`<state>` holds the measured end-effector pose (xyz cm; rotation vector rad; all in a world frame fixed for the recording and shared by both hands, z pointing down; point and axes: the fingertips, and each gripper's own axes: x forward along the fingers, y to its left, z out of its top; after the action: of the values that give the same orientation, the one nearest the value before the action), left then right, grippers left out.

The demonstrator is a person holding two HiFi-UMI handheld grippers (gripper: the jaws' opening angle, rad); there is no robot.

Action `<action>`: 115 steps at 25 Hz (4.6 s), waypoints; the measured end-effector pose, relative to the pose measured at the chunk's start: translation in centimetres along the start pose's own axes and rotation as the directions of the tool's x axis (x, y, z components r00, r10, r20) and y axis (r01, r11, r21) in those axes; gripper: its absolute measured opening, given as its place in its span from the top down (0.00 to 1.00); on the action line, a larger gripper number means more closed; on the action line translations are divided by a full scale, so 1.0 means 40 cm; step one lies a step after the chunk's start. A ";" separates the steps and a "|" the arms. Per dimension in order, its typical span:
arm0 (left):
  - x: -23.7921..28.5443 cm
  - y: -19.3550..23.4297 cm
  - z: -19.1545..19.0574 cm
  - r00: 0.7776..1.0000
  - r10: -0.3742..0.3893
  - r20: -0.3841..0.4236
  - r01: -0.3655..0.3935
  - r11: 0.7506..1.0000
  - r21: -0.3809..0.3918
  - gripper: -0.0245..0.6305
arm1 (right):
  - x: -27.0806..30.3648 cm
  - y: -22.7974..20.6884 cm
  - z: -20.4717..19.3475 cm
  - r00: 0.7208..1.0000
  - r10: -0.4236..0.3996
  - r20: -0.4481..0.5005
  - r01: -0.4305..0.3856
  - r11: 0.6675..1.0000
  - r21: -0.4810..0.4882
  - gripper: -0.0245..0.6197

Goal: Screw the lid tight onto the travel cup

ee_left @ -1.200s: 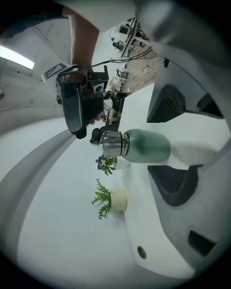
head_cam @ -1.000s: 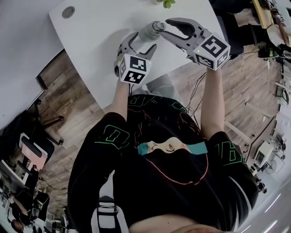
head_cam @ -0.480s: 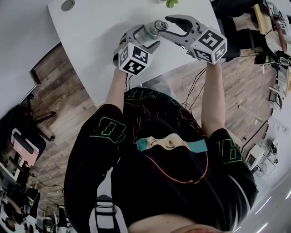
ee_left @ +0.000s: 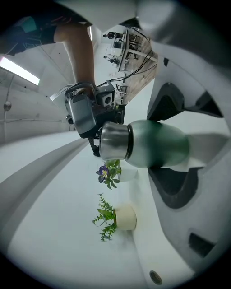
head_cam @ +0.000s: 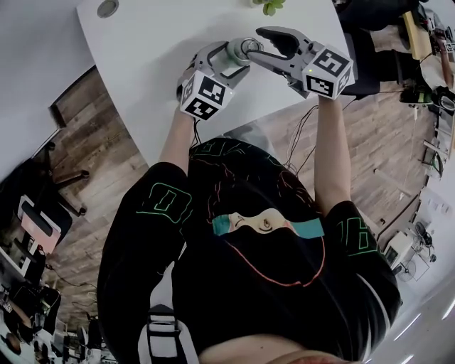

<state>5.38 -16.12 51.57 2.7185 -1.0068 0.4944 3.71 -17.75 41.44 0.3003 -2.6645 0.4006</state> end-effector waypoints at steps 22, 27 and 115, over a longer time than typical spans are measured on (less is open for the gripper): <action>-0.001 0.004 -0.007 0.999 -0.010 0.044 0.012 0.999 -0.037 0.44 | 0.057 0.031 -0.036 0.995 0.066 -0.071 -0.070 0.996 -0.055 0.56; 0.002 0.004 -0.006 0.999 -0.006 0.049 0.008 0.999 -0.041 0.44 | 0.048 0.020 -0.034 1.000 -0.003 0.017 0.003 1.000 0.014 0.56; 0.015 0.010 -0.025 0.998 0.055 0.015 -0.055 0.997 -0.046 0.44 | 0.007 -0.003 -0.042 0.832 -0.528 0.171 0.499 0.846 0.188 0.59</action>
<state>5.32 -16.48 52.74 2.6651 -1.0862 0.4530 4.14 -17.37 43.05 1.1371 -2.6161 0.3881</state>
